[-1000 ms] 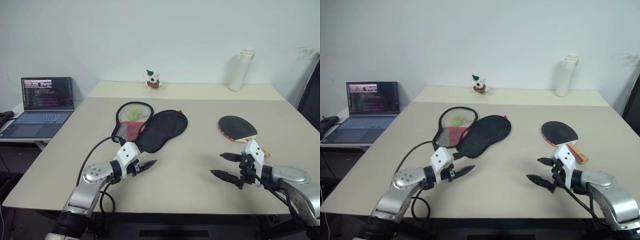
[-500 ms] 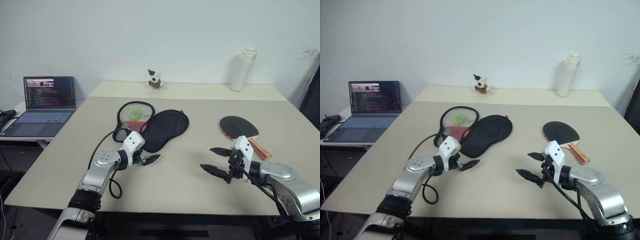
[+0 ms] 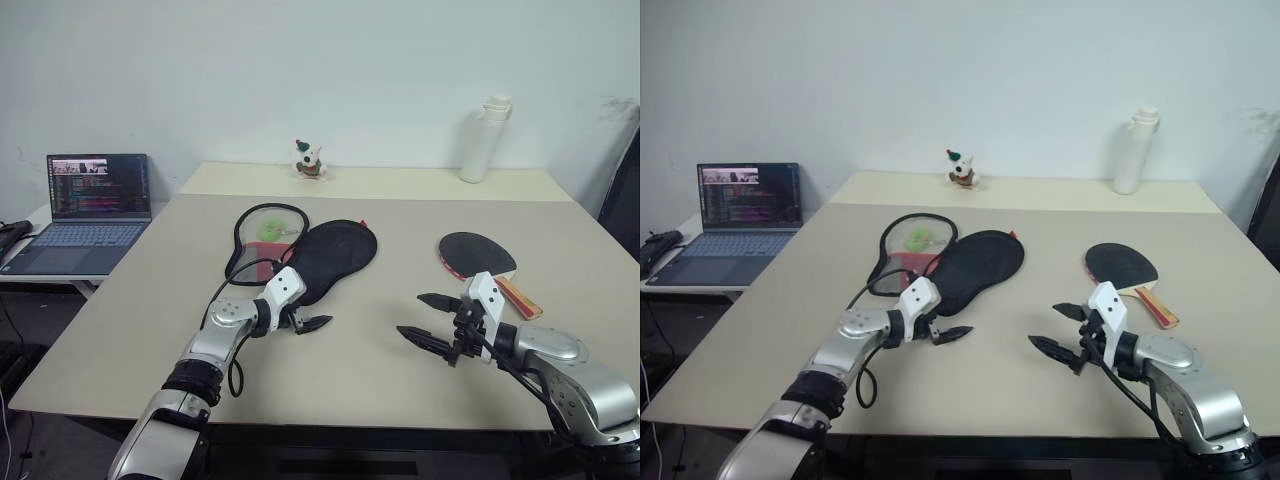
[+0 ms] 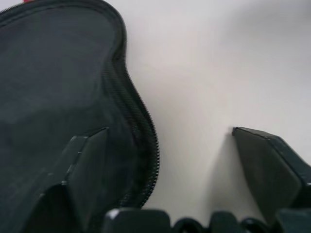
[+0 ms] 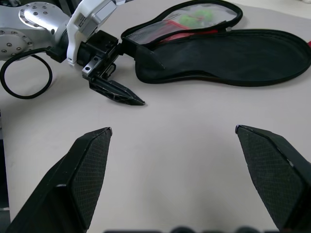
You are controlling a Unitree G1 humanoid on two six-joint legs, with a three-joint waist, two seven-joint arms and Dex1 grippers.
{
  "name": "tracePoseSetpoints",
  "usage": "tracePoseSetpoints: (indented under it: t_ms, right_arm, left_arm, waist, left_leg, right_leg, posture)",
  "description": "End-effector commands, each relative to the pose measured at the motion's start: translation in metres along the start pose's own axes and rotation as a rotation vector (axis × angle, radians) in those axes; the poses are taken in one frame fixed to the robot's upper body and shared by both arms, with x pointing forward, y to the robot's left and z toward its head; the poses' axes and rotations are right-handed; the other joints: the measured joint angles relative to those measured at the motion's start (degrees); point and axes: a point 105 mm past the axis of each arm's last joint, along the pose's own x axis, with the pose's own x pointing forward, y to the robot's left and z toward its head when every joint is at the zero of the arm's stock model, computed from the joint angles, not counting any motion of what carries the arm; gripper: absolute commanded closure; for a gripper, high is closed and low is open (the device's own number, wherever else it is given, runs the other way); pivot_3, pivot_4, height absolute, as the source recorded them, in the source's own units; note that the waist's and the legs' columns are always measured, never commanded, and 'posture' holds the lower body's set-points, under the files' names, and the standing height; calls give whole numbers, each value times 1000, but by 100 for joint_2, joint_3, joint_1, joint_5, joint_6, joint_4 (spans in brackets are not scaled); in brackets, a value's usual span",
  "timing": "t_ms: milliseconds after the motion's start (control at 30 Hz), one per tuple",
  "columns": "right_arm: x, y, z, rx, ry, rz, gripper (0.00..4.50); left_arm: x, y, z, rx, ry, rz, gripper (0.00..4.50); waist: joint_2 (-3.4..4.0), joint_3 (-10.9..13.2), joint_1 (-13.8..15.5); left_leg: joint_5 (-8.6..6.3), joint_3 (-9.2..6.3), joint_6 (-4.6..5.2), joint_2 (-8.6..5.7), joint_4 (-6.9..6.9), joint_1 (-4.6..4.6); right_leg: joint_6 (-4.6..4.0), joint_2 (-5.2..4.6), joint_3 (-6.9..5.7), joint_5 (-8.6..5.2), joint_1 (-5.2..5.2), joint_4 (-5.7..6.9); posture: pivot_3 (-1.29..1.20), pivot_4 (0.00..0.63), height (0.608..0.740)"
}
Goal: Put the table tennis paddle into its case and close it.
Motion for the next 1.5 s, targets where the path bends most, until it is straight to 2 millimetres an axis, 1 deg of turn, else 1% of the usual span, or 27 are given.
tracePoseSetpoints:
  t_ms: [33,100,200,300,333,367,467,533,600,667,733,800,833,1033,1133,1233,1333,1400,1500]
  right_arm:
    - [-6,-7,11,-33,-44,-36,0]
    - [-7,-11,14,-33,-55,-57,0]
    - [-9,-16,17,-34,-71,-85,0]
    - [-12,-19,19,-36,-77,-108,0]
    - [-12,-21,19,-38,-78,-115,0]
    - [-13,-22,20,-38,-80,-121,0]
    - [-15,-24,22,-40,-85,-134,0]
    - [-17,-25,23,-39,-88,-147,0]
    - [-19,-26,23,-37,-89,-157,0]
    - [-21,-27,23,-35,-87,-163,0]
    - [-24,-28,22,-36,-83,-172,0]
    - [-26,-29,22,-34,-82,-183,0]
    - [-27,-29,22,-33,-82,-187,0]
    - [-31,-28,21,-29,-80,-203,0]
    - [-33,-29,21,-27,-76,-212,0]
    - [-35,-31,21,-6,-80,-230,0]
    - [-34,-33,21,24,-87,-240,0]
    - [-31,-34,22,44,-94,-243,0]
    - [-27,-38,23,69,-97,-250,0]
  left_arm:
    - [-9,0,-18,-45,49,15,1156]
    - [-15,-4,-28,-90,72,-4,1821]
    - [-19,-2,-34,-147,77,12,2807]
    - [-20,1,-36,-180,78,30,3831]
    - [-20,1,-35,-183,75,31,4247]
    - [-19,2,-32,-191,67,32,4485]
    - [-10,-1,-14,-249,18,26,4485]
    - [4,-14,9,-305,-42,-16,4485]
    - [15,-27,28,-351,-89,-56,4485]
    - [23,-41,41,-385,-112,-96,4485]
    - [37,-60,56,-387,-127,-157,4485]
    - [47,-72,63,-378,-125,-185,4485]
    - [51,-75,65,-376,-122,-188,4485]
    - [77,-80,75,-370,-103,-168,4485]
    - [79,-80,78,-367,-120,-158,3678]
    - [76,-81,80,-367,-136,-162,2612]
    - [64,-79,77,-351,-135,-161,1511]
    - [52,-80,77,-325,-150,-182,862]
    - [30,-76,78,-322,-182,-197,862]
  waist:
    - [1,-2,-3]
    - [2,-6,-14]
    - [5,-9,-44]
    - [9,-12,-47]
    - [9,-12,-47]
    - [9,-12,-47]
    - [8,-12,-42]
    - [8,-12,-29]
    - [8,-12,-2]
    - [7,-11,47]
    - [6,-11,55]
    - [6,-11,53]
    - [6,-11,50]
    - [6,-11,21]
    - [6,-11,6]
    - [6,-11,5]
    - [6,-11,-7]
    - [6,-11,-14]
    - [8,-10,-23]
  left_leg:
    - [0,0,0,0,0,2]
    - [0,1,0,2,1,6]
    - [0,4,0,10,1,12]
    - [0,5,0,14,-1,13]
    - [0,4,0,14,-2,13]
    - [0,4,0,14,-2,12]
    - [0,6,0,12,-1,11]
    - [0,5,0,11,0,10]
    - [0,3,0,8,1,4]
    - [0,-8,0,1,2,-6]
    - [0,-8,0,-4,2,-10]
    - [0,-6,0,-5,2,-10]
    - [0,-6,0,-5,1,-8]
    - [0,-4,0,2,2,-2]
    - [0,-3,0,1,1,-4]
    - [0,-3,0,1,0,-5]
    - [0,-3,0,2,0,-4]
    - [0,-3,0,5,-1,-3]
    - [0,-3,0,8,-2,-2]
  right_leg:
    - [0,0,0,0,1,1]
    - [2,0,1,-1,3,4]
    - [4,8,5,-3,4,8]
    - [3,16,6,-3,4,7]
    - [3,17,6,-3,4,6]
    - [3,17,6,-3,3,5]
    - [2,16,8,-2,4,6]
    - [3,15,8,-2,4,5]
    - [3,13,7,-2,3,2]
    - [0,6,3,0,3,-4]
    - [-1,0,4,1,2,-7]
    - [-1,0,4,2,2,-8]
    - [0,0,4,2,2,-7]
    - [11,11,4,-5,2,-1]
    - [22,11,5,-12,2,-5]
    - [16,10,5,-8,1,-7]
    - [6,10,5,-3,1,-5]
    - [3,12,6,-1,0,-4]
    - [0,15,9,-1,-1,-3]
  posture:
    - [0,150,740]
    - [0,150,740]
    - [0,150,740]
    - [0,150,740]
    - [0,150,740]
    - [0,150,740]
    - [0,150,740]
    - [0,150,740]
    - [0,150,740]
    - [0,150,740]
    - [0,150,740]
    - [0,150,740]
    - [0,150,740]
    - [0,150,740]
    - [0,150,740]
    - [0,150,740]
    - [0,150,740]
    - [0,150,740]
    - [0,150,740]
